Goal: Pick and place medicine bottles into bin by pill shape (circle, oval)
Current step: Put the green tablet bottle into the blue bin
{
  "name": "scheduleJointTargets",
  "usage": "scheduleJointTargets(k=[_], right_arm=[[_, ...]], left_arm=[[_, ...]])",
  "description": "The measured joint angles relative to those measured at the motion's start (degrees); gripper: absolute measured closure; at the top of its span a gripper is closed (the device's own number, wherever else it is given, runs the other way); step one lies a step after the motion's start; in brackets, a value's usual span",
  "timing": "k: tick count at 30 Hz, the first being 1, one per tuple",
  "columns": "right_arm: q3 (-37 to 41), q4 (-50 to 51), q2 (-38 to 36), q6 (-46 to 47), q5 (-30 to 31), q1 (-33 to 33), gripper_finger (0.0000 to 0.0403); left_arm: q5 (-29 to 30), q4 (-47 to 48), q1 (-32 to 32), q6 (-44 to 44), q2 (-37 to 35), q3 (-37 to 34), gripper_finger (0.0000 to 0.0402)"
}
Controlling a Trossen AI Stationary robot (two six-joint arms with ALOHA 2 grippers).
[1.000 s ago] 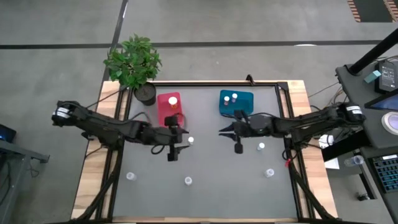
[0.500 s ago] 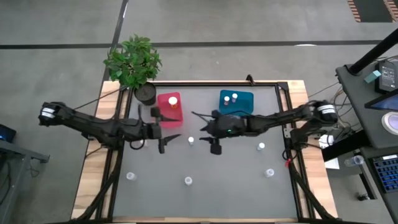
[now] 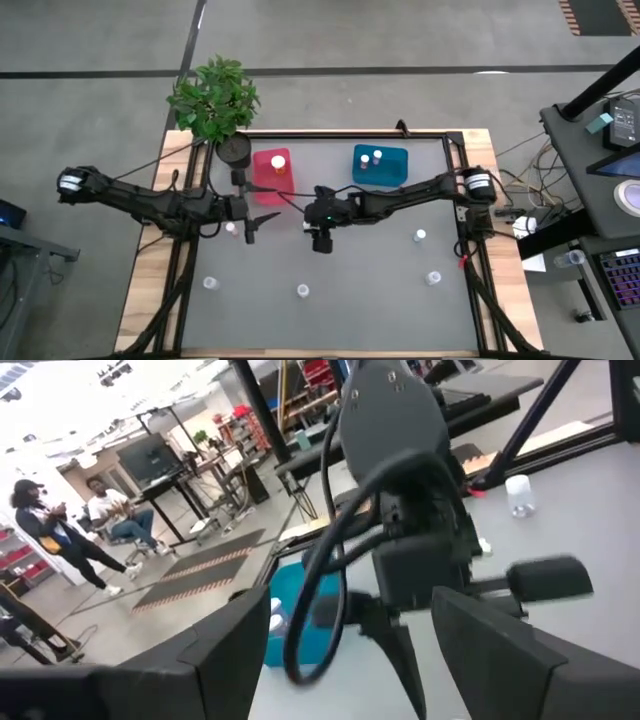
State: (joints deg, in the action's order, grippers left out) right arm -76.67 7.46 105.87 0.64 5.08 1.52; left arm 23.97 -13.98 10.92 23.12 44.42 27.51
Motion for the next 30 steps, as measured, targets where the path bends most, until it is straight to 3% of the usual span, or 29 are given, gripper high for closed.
scheduleJointTargets(k=[16,30], right_arm=[[-0.42,2.45,2.62,0.92,0.02,-0.18,0.0198],[0.42,-3.07,5.26,-0.19,0.02,-0.18,0.0232]], left_arm=[[0.08,-0.17,-0.02,0.30,0.50,0.00,0.0143],[0.22,-0.54,-0.02,0.30,0.52,0.00,0.0143]])
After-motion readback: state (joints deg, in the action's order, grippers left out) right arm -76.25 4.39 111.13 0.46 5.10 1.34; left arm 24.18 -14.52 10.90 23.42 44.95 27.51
